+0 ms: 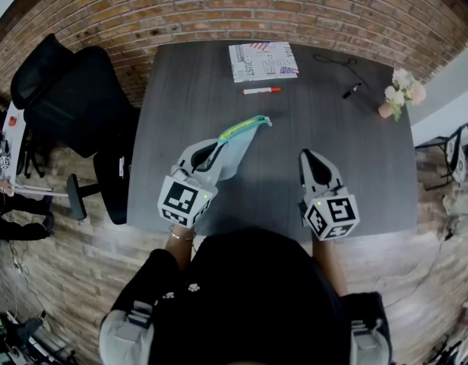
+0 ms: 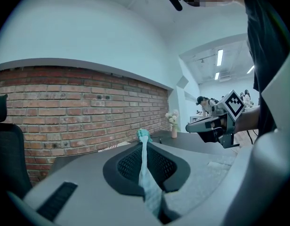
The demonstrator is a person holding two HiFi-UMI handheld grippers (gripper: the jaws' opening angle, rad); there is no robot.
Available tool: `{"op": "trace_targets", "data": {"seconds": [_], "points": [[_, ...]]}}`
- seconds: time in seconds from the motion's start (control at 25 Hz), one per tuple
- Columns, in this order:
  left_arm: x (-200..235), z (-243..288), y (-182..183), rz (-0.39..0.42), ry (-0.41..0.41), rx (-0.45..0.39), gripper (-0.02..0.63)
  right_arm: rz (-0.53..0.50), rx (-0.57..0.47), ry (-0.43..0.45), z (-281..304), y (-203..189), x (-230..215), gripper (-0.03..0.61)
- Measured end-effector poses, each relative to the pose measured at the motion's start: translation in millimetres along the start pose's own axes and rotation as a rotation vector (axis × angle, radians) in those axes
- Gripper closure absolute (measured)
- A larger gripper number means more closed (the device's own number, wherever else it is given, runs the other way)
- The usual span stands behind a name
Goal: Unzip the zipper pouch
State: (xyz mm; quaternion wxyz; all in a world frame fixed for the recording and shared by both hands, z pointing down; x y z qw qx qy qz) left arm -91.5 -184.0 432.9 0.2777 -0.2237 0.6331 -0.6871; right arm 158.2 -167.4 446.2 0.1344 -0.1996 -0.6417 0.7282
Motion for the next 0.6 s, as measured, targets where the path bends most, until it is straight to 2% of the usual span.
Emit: {"op": "trace_targets", "data": {"seconds": [0.6], "points": [[-1.2, 2.2, 1.3, -0.006, 0.001, 0.0, 0.607, -0.003, 0.005, -0.004, 0.2, 0.6, -2.2, 0.58]]}}
Point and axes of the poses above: the fingertips, and each gripper's own axes: z forward along the fingers, x to its left, y out of its top, the point moved 6 cm from there along -z, backward along the fingers, and after that the axes turned 6 degrees about -x, right-handed, at the moved point
